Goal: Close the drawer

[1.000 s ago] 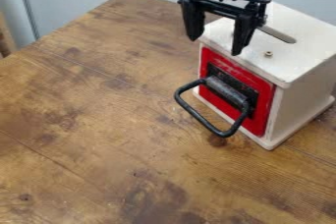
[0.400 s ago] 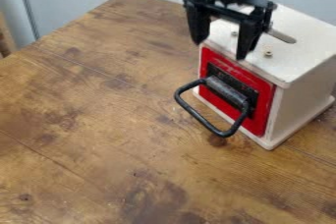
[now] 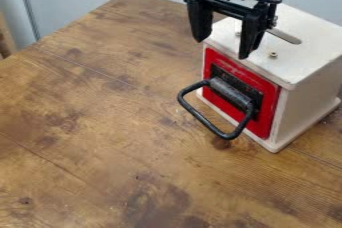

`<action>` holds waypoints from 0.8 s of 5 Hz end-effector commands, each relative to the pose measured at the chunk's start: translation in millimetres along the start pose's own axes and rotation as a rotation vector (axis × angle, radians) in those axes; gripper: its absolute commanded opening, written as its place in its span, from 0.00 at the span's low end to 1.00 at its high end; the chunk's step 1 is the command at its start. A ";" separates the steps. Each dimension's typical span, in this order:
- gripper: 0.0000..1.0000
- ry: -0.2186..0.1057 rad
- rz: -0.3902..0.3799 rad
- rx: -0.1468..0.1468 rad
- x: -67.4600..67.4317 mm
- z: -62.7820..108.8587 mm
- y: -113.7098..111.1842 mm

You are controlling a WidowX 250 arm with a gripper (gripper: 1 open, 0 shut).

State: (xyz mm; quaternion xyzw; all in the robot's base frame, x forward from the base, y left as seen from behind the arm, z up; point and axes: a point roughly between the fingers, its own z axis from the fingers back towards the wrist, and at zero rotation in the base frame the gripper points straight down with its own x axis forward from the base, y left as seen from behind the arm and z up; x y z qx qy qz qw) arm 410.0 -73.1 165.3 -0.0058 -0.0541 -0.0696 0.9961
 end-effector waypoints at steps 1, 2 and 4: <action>1.00 -0.076 -0.019 0.003 0.2 28.6 -4.5; 1.00 -0.064 -0.019 0.003 2.2 27.6 -4.1; 1.00 -0.072 -0.016 0.005 3.8 29.1 -4.1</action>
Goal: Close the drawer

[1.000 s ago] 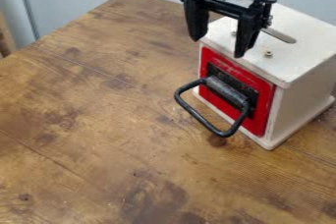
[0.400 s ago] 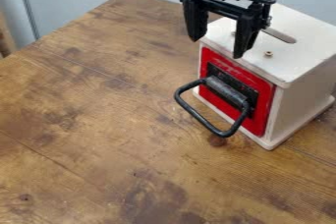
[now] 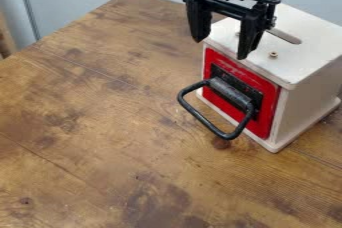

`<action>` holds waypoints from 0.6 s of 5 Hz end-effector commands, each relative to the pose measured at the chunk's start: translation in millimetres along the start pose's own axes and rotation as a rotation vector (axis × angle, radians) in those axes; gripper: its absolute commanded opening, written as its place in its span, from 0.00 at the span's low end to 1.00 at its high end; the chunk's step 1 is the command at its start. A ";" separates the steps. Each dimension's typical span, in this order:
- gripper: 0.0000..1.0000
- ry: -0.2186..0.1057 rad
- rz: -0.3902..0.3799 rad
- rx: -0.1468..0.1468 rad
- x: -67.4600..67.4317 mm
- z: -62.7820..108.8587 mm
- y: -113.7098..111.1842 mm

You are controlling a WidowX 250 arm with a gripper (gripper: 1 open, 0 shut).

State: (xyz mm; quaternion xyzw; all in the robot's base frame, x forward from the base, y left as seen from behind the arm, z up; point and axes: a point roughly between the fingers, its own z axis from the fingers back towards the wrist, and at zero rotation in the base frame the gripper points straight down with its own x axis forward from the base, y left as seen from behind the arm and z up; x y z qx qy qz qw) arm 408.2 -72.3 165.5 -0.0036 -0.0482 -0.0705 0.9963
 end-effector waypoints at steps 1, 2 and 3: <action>1.00 -0.087 -0.013 0.002 6.2 29.5 -4.5; 1.00 -0.078 -0.011 0.001 6.7 28.3 -4.8; 1.00 -0.077 -0.011 0.000 6.2 25.2 -4.9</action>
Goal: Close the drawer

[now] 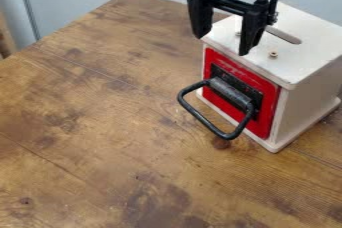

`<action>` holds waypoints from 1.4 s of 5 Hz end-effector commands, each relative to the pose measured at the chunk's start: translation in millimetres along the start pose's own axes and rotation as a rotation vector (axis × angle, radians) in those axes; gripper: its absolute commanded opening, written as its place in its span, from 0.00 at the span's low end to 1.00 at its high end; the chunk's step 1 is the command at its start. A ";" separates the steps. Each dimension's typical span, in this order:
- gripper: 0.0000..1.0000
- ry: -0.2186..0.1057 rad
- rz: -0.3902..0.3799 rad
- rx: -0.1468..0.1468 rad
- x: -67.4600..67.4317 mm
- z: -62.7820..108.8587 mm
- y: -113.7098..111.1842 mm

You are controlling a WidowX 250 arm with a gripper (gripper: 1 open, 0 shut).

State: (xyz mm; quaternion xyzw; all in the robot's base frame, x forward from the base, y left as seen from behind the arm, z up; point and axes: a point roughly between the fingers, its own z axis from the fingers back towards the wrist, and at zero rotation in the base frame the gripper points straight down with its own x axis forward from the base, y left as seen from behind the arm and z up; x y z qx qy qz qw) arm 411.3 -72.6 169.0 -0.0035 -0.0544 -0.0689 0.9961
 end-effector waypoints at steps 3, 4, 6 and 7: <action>1.00 -0.042 -0.009 -0.002 1.1 11.2 -4.5; 1.00 -0.044 -0.009 -0.001 -0.3 13.9 -4.5; 1.00 -0.061 -0.007 0.004 -4.1 24.0 -4.9; 1.00 -0.084 -0.002 0.004 -6.2 32.4 -5.2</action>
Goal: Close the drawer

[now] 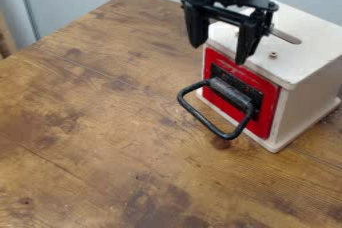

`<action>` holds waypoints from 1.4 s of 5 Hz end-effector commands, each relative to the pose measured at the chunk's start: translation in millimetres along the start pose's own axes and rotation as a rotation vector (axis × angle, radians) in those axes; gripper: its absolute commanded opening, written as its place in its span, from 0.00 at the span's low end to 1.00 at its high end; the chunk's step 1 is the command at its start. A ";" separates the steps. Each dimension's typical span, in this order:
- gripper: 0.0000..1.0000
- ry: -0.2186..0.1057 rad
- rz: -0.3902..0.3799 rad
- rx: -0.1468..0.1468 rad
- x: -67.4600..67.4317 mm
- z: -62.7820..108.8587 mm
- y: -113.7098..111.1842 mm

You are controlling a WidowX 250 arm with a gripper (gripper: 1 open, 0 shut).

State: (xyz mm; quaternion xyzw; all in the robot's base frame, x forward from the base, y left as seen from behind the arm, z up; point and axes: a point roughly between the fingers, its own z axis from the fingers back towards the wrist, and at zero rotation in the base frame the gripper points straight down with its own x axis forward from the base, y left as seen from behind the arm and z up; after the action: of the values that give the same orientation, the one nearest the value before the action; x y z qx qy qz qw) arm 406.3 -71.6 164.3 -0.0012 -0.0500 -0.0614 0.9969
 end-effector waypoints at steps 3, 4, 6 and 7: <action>1.00 -0.113 -0.008 -0.008 1.7 43.9 -5.4; 1.00 -0.118 -0.007 -0.010 2.7 44.8 -5.3; 1.00 -0.112 -0.005 -0.011 6.4 45.0 -4.5; 1.00 -0.089 -0.006 -0.011 7.8 38.1 -4.4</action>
State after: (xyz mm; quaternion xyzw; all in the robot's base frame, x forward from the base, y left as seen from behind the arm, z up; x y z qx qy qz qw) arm 408.7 -72.1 177.8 -0.0045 -0.0581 -0.0597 0.9965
